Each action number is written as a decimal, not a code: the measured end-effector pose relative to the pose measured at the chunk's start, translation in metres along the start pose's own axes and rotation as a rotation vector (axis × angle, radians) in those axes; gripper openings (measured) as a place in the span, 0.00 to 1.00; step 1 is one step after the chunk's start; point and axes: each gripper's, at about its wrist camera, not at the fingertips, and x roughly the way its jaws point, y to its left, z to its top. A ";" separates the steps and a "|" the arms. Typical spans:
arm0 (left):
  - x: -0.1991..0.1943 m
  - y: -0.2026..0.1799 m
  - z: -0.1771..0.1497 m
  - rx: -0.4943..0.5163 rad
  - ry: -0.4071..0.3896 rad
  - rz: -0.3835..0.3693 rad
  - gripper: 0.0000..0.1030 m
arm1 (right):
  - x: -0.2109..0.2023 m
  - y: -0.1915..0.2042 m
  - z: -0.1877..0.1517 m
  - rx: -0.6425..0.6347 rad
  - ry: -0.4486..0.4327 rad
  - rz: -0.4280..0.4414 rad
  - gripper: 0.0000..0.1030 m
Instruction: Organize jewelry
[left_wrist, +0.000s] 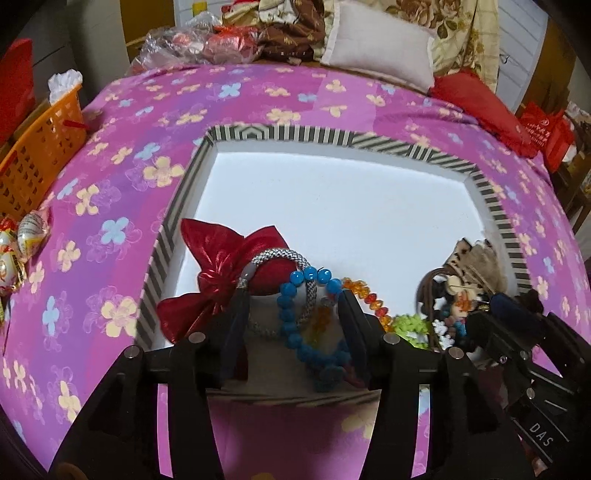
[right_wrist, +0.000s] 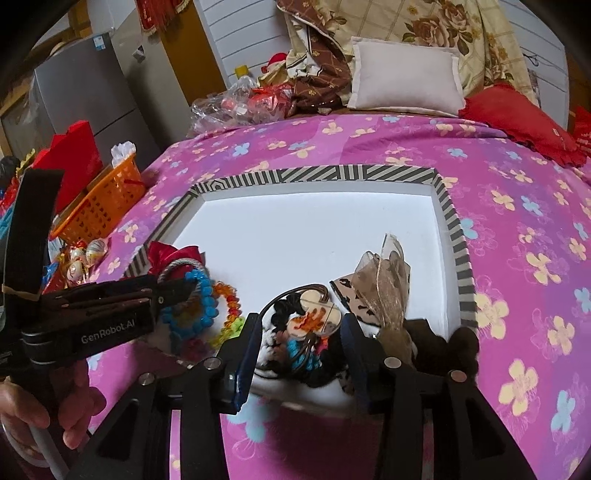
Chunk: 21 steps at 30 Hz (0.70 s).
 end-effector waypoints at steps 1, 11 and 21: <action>-0.005 -0.001 -0.001 0.007 -0.010 0.007 0.48 | -0.005 0.001 -0.002 0.004 -0.005 0.000 0.41; -0.056 -0.002 -0.029 0.014 -0.110 0.063 0.53 | -0.053 0.017 -0.022 0.009 -0.061 -0.024 0.42; -0.102 0.000 -0.069 0.008 -0.180 0.096 0.53 | -0.090 0.038 -0.043 -0.018 -0.109 -0.078 0.74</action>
